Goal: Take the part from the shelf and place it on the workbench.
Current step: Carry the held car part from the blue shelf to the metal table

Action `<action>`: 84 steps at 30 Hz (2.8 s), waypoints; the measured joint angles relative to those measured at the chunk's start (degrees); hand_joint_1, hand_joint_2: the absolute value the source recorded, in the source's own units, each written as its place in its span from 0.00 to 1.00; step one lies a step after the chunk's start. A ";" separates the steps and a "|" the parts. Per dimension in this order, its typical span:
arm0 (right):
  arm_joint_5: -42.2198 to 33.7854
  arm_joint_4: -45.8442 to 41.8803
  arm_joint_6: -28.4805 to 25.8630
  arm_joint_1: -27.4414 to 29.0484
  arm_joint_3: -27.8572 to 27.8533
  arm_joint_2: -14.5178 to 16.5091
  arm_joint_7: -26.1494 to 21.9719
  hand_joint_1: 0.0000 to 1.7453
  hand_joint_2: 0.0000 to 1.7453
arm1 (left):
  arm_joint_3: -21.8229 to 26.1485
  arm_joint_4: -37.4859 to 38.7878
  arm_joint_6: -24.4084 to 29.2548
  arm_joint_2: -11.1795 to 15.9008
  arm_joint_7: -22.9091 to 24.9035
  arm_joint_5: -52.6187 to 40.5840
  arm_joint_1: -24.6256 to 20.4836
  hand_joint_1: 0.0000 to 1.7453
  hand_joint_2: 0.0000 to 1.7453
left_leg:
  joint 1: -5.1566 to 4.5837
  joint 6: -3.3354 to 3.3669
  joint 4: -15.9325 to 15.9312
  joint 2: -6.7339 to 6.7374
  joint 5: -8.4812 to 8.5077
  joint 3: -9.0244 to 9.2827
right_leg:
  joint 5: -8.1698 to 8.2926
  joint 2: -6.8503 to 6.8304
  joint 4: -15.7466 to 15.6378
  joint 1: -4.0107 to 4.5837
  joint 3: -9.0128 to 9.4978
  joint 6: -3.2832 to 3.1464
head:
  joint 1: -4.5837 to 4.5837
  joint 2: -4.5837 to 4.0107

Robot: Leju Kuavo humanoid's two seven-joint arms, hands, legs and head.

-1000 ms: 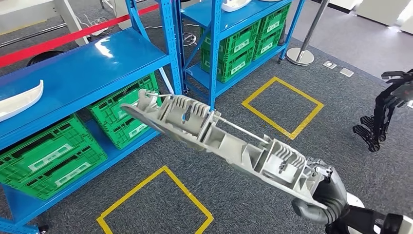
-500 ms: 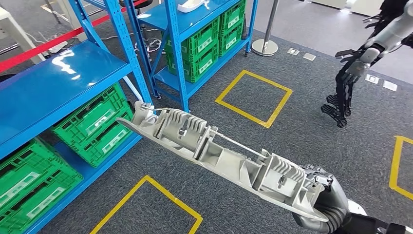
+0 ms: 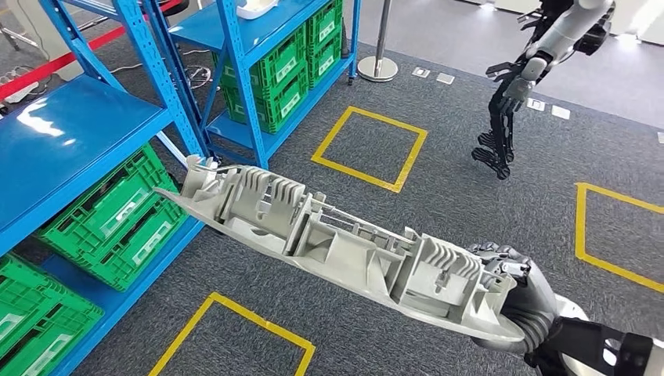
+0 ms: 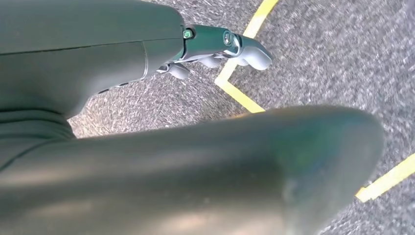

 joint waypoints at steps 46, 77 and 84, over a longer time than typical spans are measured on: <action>3.20 0.25 -6.27 1.19 2.97 -2.69 -2.00 1.00 1.00 | 0.27 0.15 -1.70 0.39 -0.34 -4.95 -0.04 0.00 0.00 | 0.96 -3.02 6.93 -5.83 -2.06 -3.16 | 2.77 5.74 -7.95 0.05 3.53 -2.32 | -0.46 0.00; 2.75 -3.57 -5.27 2.94 -0.52 -3.59 -1.65 1.00 1.00 | 0.68 0.45 -1.26 -2.23 0.76 -4.99 0.08 0.00 0.00 | 0.84 -2.93 7.34 -5.78 -1.74 -3.79 | 2.47 6.00 -7.63 -0.15 3.55 -2.13 | -0.55 0.00; 4.34 -3.61 -6.15 4.14 -2.05 -4.34 -3.67 1.00 1.00 | 0.75 0.49 -1.27 -2.23 0.61 -5.90 -0.02 0.00 0.00 | 0.81 -0.52 0.77 -5.52 0.54 -0.99 | 1.51 6.15 -5.61 -0.32 1.95 0.31 | -0.35 0.00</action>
